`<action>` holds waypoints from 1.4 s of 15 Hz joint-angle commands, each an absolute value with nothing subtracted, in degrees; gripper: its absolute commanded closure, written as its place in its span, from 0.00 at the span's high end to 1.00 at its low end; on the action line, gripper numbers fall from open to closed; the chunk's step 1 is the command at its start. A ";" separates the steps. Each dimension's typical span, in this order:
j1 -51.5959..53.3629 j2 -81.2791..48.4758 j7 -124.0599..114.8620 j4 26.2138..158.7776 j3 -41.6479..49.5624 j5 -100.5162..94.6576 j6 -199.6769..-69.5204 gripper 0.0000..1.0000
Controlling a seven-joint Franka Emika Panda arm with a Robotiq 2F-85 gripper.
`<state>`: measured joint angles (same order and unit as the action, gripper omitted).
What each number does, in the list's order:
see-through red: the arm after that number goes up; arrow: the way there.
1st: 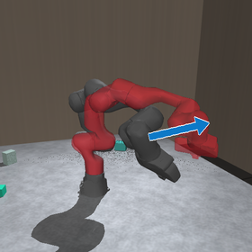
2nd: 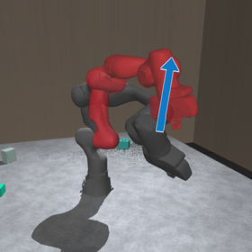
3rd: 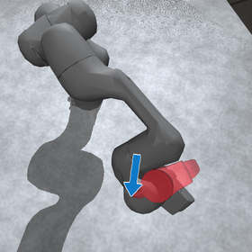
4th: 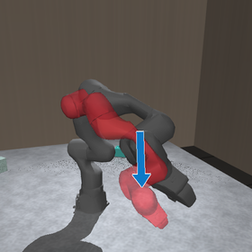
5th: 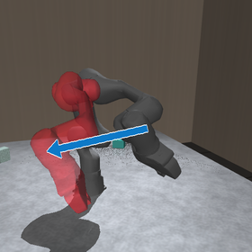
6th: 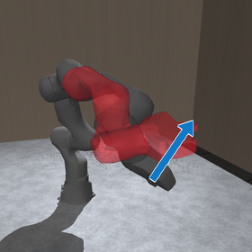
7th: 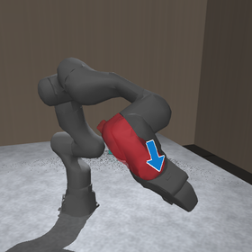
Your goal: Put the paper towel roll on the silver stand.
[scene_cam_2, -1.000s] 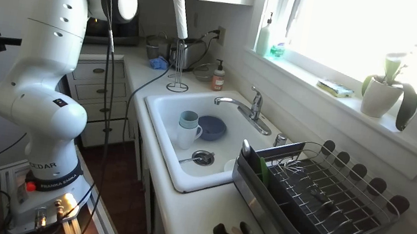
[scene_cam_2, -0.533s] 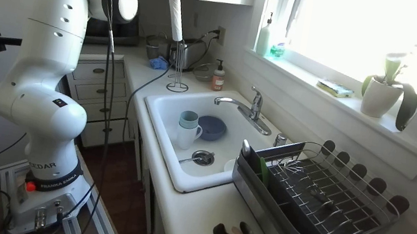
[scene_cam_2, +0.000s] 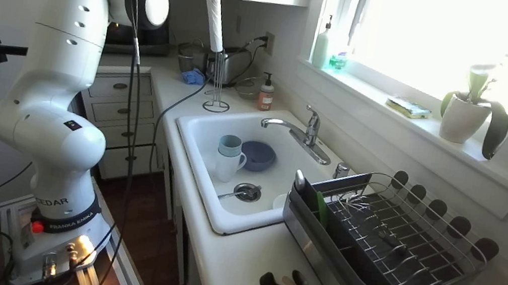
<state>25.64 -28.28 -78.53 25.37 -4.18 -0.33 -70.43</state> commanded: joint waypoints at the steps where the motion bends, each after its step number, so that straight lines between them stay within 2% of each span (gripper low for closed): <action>1: 25.48 -28.37 -80.26 25.89 -4.24 -0.42 -72.25 0.00; 21: 25.41 -28.86 -82.83 26.45 -3.87 -0.25 -71.57 0.00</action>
<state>25.60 -30.62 -80.70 25.41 -3.73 -0.41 -72.46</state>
